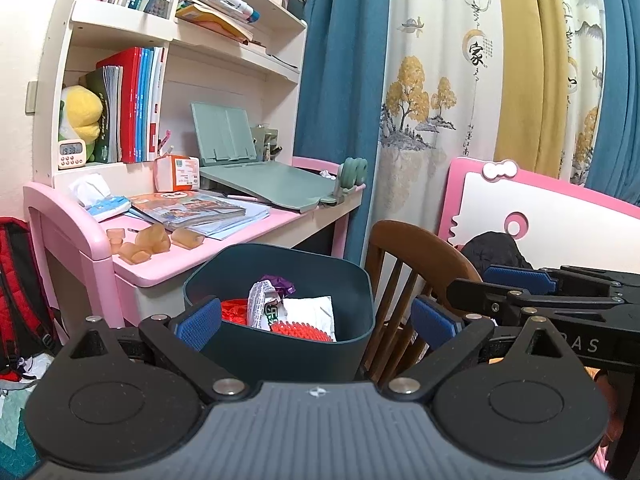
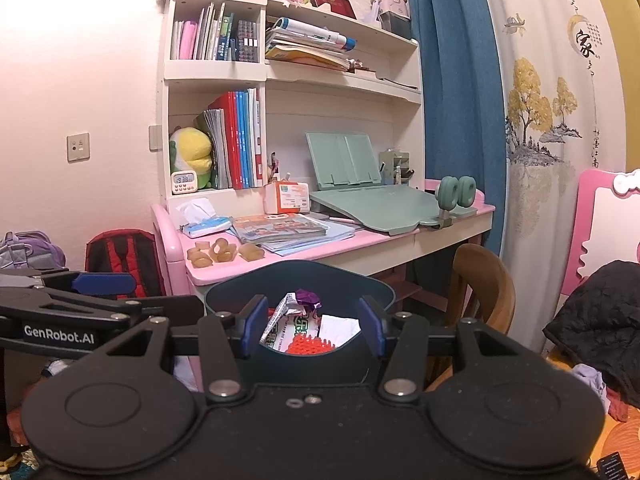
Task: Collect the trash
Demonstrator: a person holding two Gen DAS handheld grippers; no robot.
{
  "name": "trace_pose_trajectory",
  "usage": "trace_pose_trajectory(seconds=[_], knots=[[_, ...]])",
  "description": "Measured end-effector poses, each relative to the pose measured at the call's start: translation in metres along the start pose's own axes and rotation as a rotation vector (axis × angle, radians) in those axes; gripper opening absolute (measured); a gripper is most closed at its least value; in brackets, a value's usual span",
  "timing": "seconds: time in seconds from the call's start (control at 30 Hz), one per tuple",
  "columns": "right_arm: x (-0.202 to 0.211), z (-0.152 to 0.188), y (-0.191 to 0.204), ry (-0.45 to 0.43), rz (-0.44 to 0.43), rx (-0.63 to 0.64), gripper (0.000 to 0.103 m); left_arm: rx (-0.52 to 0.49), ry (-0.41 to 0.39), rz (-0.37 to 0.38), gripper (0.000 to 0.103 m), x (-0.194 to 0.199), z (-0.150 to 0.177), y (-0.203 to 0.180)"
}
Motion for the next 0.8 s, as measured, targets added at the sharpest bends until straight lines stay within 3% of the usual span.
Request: trace_pose_trajectory(seconds=[0.8], knots=[[0.0066,0.0017,0.0037,-0.020,-0.011,-0.004,0.050,0.025,-0.049,-0.033,0.102,0.0065,0.0049,0.0024]])
Point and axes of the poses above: each gripper's, at about its wrist camera, not at the fingertips, and x roughly against the way its jaws point, y to its left, z to its underside, the point moved 5 cm from there along -x, roughly the way its jaws point, and after that the axes turned 10 degrees about -z, right-handed, at the moved point
